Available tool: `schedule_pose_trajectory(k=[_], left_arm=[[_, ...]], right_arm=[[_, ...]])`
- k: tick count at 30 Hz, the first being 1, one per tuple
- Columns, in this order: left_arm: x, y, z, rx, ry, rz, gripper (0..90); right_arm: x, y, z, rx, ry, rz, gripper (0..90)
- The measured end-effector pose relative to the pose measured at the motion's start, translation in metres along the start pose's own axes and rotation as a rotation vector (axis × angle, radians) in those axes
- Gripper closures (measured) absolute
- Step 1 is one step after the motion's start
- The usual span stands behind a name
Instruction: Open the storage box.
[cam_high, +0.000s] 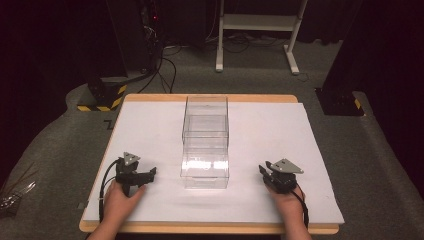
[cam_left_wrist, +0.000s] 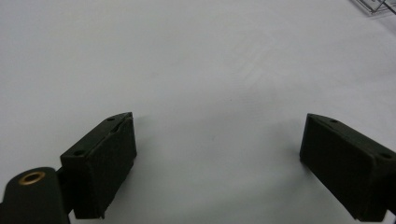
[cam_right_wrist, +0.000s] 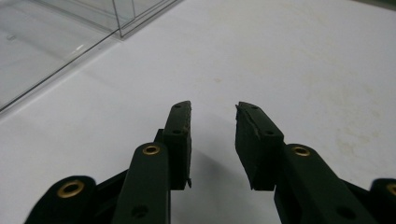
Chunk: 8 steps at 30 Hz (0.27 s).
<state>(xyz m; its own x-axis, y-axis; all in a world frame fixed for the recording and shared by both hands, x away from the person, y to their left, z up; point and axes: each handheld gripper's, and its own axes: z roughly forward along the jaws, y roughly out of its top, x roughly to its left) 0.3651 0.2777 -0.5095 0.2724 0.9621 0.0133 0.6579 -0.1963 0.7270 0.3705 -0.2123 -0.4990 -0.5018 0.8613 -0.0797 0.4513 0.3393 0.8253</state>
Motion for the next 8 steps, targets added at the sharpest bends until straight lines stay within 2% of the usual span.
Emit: schedule_pose_trajectory(k=[2, 5, 8], left_arm=[[0.0000, -0.0001, 0.0000, 0.000, 0.000, 0.000, 11.2], [0.0000, -0.0001, 0.0000, 0.000, 0.000, 0.001, 11.2], [0.0000, -0.0001, 0.0000, 0.000, 0.000, 0.000, 11.2]], right_arm=[[-0.0011, 0.0003, 0.0004, 0.004, -0.005, 0.017, 66.1], [0.0005, 0.0004, 0.0008, 0.009, -0.004, -0.004, 66.1], [-0.0003, 0.0005, 0.0010, 0.011, -0.002, 0.004, 66.0]])
